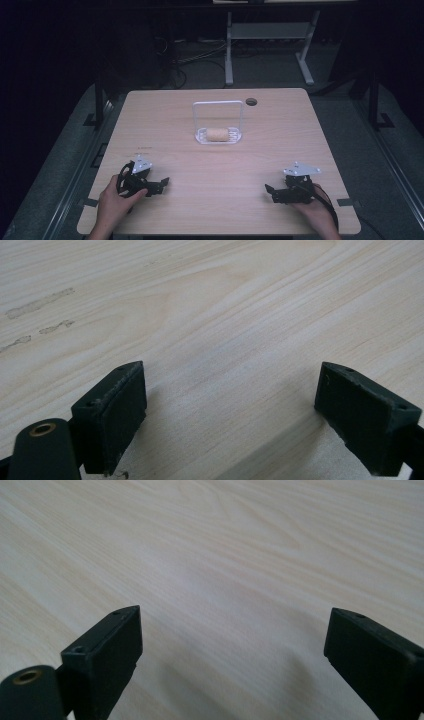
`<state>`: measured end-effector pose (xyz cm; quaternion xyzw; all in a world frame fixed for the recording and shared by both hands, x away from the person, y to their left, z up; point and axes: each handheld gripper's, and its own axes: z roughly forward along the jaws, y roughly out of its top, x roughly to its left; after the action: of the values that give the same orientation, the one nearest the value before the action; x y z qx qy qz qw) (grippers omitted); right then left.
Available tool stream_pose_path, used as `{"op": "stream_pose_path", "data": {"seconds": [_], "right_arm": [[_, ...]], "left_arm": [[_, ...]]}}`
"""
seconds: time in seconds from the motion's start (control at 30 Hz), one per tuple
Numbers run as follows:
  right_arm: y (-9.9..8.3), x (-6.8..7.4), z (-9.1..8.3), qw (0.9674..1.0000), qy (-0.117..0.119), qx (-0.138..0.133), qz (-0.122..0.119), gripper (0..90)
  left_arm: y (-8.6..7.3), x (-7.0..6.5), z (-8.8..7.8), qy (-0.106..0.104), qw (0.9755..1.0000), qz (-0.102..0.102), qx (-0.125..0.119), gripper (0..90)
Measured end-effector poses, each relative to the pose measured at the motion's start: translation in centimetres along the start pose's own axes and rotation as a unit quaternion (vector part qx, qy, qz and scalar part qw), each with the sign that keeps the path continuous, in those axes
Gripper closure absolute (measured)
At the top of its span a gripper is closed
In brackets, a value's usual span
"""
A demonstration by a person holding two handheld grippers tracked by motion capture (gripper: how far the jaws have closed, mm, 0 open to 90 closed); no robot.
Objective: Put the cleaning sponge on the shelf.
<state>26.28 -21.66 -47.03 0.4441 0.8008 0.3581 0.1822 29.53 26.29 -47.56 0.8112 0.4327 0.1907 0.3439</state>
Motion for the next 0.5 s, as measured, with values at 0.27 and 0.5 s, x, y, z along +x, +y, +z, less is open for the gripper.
{"op": "stream_pose_path", "data": {"seconds": [0.27,0.5], "right_arm": [[-1.0,-0.2,0.3,0.9998,-0.018,0.01,-0.002,8.4],[-1.1,-0.5,0.5,0.9998,-0.009,0.016,0.01,7.5]], "left_arm": [[0.0,0.0,0.0,0.0,1.0,0.0,0.0,12.7],[0.0,0.0,0.0,0.0,1.0,0.0,0.0,12.7]]}}
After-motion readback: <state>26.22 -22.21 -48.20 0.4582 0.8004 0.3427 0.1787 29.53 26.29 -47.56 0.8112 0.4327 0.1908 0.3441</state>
